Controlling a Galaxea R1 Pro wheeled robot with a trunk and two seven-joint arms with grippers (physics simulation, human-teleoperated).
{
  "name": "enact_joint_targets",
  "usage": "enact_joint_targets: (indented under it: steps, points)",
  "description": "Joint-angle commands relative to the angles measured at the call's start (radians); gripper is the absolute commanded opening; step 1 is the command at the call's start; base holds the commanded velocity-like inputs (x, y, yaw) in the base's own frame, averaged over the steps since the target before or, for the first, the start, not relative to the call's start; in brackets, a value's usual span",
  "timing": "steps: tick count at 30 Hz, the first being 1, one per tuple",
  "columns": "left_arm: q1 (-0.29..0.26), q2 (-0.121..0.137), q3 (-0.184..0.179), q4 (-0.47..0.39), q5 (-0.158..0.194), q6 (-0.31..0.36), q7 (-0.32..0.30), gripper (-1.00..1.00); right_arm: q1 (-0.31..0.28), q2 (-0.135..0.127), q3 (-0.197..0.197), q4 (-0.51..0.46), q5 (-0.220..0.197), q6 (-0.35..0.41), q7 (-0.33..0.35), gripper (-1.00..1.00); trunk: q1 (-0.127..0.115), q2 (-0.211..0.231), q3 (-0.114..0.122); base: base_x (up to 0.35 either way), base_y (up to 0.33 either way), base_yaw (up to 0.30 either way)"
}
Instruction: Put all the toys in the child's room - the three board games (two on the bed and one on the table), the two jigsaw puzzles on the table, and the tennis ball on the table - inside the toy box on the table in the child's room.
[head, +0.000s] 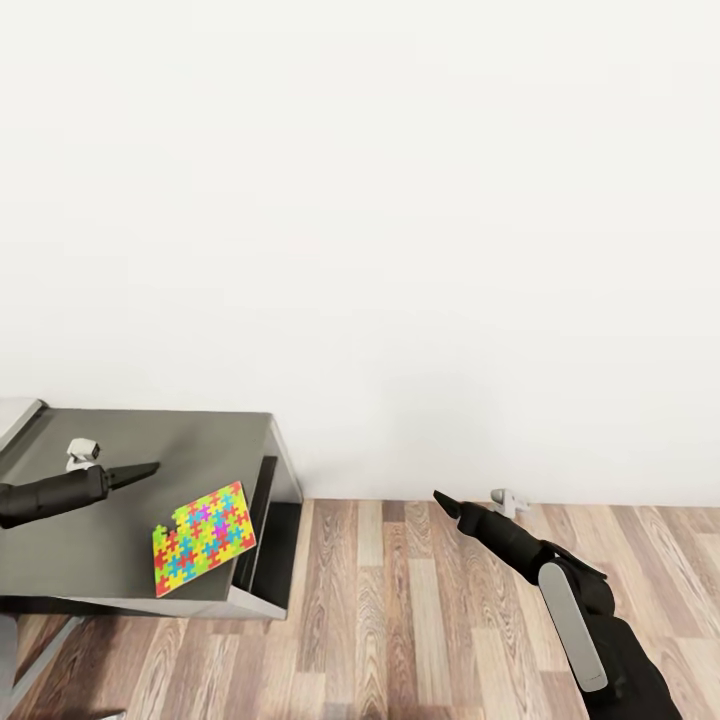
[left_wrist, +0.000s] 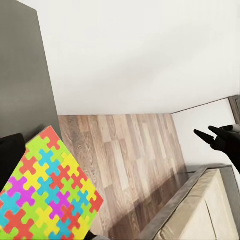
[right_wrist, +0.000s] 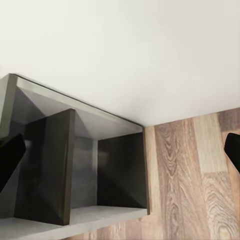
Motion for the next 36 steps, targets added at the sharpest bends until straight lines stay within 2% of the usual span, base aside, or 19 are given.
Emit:
enact_joint_targets:
  steps: [1, 10, 17, 20, 36]
  points:
    - [-0.001, -0.001, 0.004, 0.0, -0.011, 0.01, -0.008, 1.0, -0.001, 0.0, -0.002, -0.001, -0.002, 0.007, 0.002, 1.0, 0.001, -0.002, 0.0, -0.021, 0.03, 0.0]
    - [-0.001, -0.001, 0.004, 0.0, -0.01, 0.01, -0.008, 1.0, -0.001, 0.002, -0.003, 0.012, -0.001, 0.005, 0.003, 1.0, 0.001, -0.002, 0.014, -0.006, 0.008, 0.0]
    - [-0.001, -0.001, 0.004, 0.0, -0.009, 0.008, -0.008, 1.0, -0.001, -0.005, -0.005, 0.126, -0.004, -0.056, 0.004, 1.0, 0.001, -0.002, 0.026, 0.0, 0.0, 0.0]
    - [-0.001, -0.002, 0.003, 0.0, -0.009, 0.007, -0.008, 1.0, -0.001, -0.006, -0.005, 0.145, -0.003, -0.069, 0.005, 1.0, 0.001, -0.002, 0.031, 0.0, 0.0, 0.0]
    - [-0.001, -0.002, 0.004, 0.0, -0.009, 0.005, -0.008, 1.0, -0.001, -0.006, -0.005, 0.18, 0.008, -0.087, 0.005, 1.0, 0.001, -0.002, 0.057, 0.0, 0.033, 0.0]
